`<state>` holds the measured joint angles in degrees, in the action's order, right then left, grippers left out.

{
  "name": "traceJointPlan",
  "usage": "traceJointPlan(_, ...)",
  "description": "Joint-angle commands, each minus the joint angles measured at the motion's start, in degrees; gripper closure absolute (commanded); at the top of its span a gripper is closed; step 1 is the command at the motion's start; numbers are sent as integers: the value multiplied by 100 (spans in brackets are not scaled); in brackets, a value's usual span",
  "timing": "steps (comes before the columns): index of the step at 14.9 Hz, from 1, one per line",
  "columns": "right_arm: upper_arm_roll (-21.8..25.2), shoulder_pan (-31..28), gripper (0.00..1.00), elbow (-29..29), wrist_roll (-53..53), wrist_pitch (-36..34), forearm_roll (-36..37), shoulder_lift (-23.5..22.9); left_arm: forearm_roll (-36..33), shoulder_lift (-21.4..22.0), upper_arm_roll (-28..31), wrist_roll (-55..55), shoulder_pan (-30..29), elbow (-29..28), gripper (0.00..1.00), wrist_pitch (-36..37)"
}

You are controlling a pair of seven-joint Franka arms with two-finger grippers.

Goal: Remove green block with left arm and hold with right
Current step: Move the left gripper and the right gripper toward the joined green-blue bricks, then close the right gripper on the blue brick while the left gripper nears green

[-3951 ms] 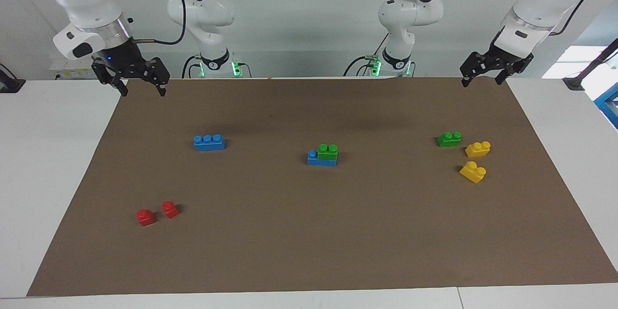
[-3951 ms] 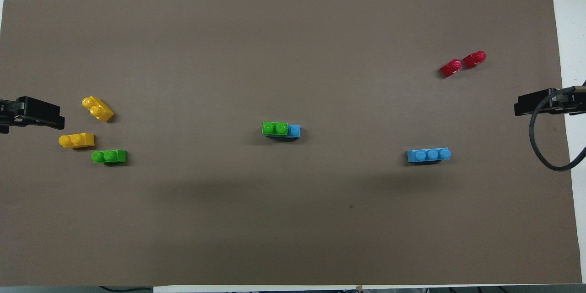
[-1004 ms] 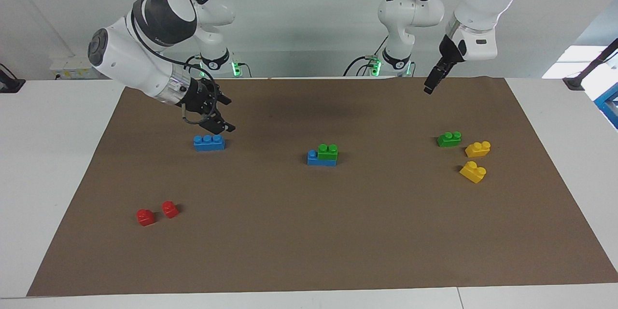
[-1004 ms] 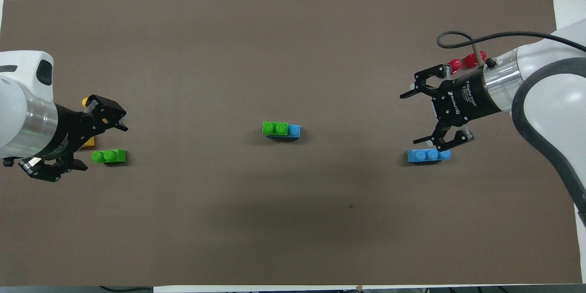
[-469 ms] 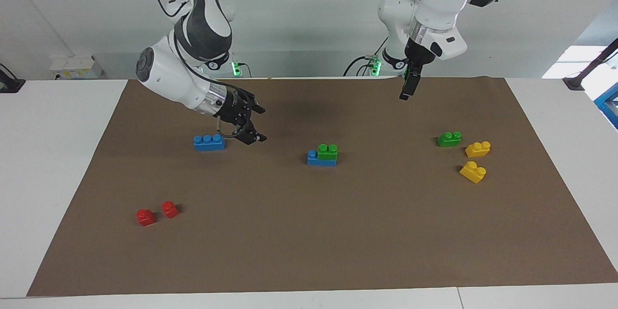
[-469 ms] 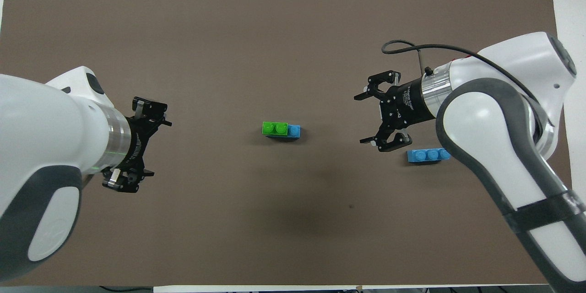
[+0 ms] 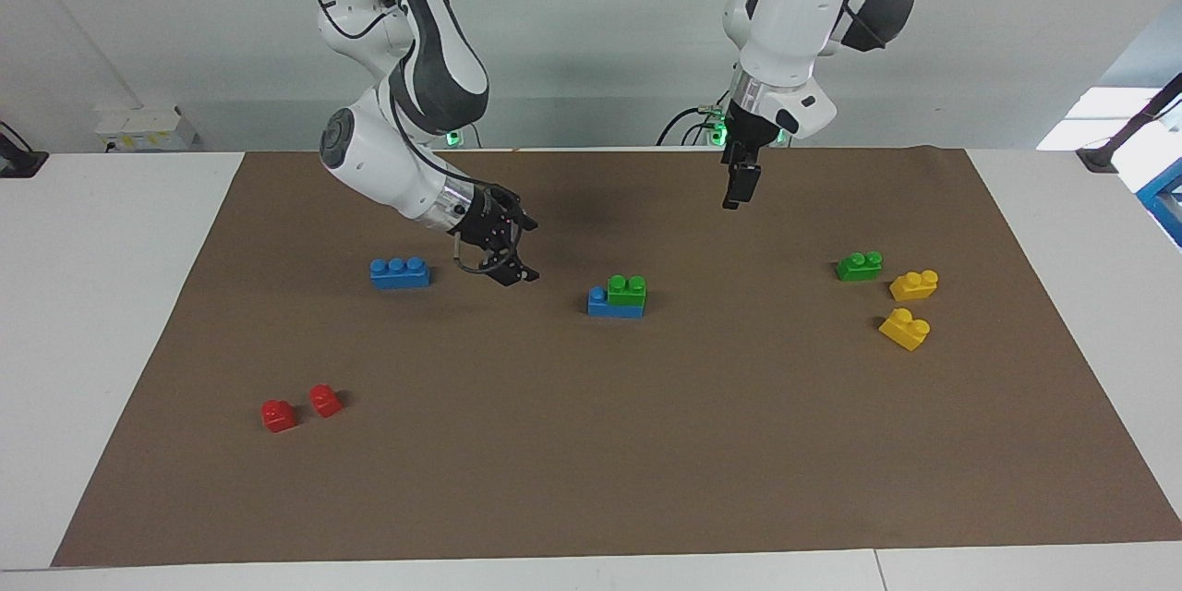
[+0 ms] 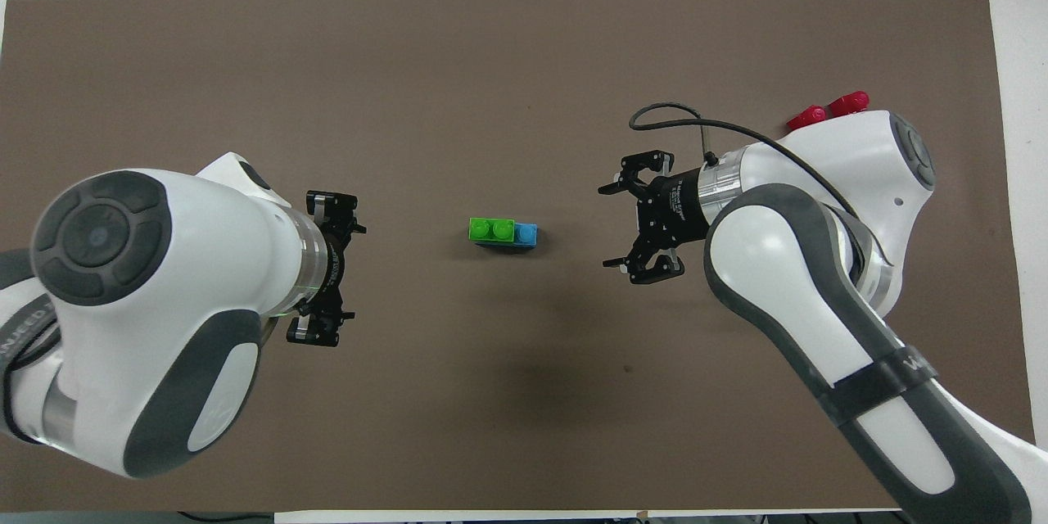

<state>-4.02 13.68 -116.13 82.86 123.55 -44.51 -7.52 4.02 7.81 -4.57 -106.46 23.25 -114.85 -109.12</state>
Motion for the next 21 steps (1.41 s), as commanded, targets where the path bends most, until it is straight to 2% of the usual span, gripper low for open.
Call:
traceJointPlan(1, -3, 143, 1, -173, -7, 345, -250, -47, 99, -568, 88, -681, 416, -11, 0, -599)
traceJointPlan(5, -3, 397, 1, -278, 10, 722, -426, -135, 99, -1035, 88, -1306, 628, 7, 0, -1294)
traceJointPlan(9, -3, 590, 1, -279, -16, 1108, -479, -416, 99, -1378, 97, -1587, 716, 42, 0, -1550)
traceJointPlan(17, -3, 882, 0, -182, -138, 1637, -805, -908, 90, -1756, 97, -2326, 909, 77, 0, -2086)
traceJointPlan(21, -3, 1057, 0, -77, -183, 1917, -813, -1119, 81, -2038, 97, -2467, 997, 366, 0, -2096)
